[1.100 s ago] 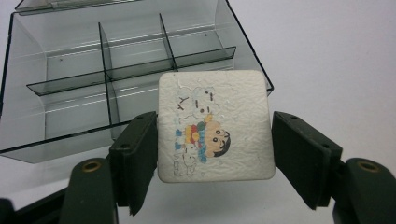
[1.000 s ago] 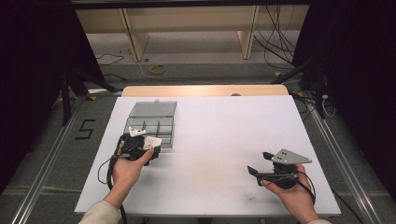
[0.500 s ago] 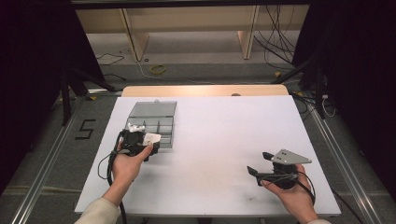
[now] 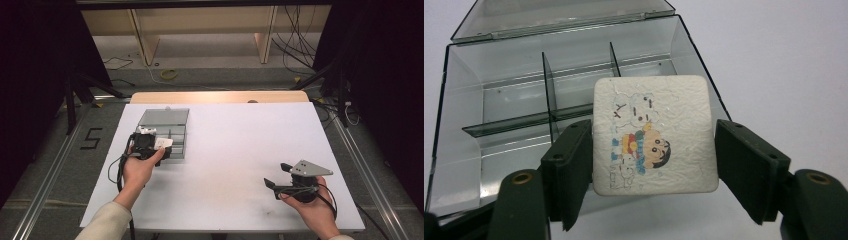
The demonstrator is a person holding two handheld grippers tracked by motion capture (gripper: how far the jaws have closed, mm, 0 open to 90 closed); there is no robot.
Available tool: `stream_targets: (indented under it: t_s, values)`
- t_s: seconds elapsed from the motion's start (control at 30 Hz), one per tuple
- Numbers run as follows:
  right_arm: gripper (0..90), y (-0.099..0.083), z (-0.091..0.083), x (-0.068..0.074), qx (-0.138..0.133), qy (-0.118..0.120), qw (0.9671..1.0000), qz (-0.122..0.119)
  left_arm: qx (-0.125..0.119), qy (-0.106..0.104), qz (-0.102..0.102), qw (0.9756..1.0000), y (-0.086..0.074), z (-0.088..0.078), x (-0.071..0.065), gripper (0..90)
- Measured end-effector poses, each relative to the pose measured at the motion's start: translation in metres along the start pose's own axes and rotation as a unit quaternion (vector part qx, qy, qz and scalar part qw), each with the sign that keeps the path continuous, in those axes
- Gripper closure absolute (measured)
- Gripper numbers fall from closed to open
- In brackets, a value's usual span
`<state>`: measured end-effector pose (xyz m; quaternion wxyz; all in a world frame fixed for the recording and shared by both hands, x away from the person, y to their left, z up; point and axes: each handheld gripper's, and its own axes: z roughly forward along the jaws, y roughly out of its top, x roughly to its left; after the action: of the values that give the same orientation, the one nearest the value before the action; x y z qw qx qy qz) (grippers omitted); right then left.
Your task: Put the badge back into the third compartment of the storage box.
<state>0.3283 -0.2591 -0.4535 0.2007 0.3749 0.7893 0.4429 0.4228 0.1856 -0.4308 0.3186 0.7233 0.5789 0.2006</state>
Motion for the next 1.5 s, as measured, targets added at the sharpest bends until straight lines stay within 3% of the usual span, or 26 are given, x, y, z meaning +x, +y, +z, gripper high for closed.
stream_targets:
  t_s: [0.43, 1.37, 1.5]
  values:
    - [20.9, 0.000, 0.001, 0.000, 0.000, 0.001, 1.0000, 0.000, 0.007, 0.006, 0.000, 1.0000, 0.021, 0.023, 0.000, 32.7]
    - [20.9, 0.000, 0.001, 0.000, 0.000, 0.001, 1.0000, -0.002, 0.027, 0.006, 0.023, 0.9993, 0.037, 0.055, -0.004, 32.6]
    - [20.9, 0.000, 0.001, 0.000, -0.001, 0.001, 1.0000, -0.002, 0.022, 0.009, 0.018, 0.9996, 0.042, 0.058, -0.004, 32.6]
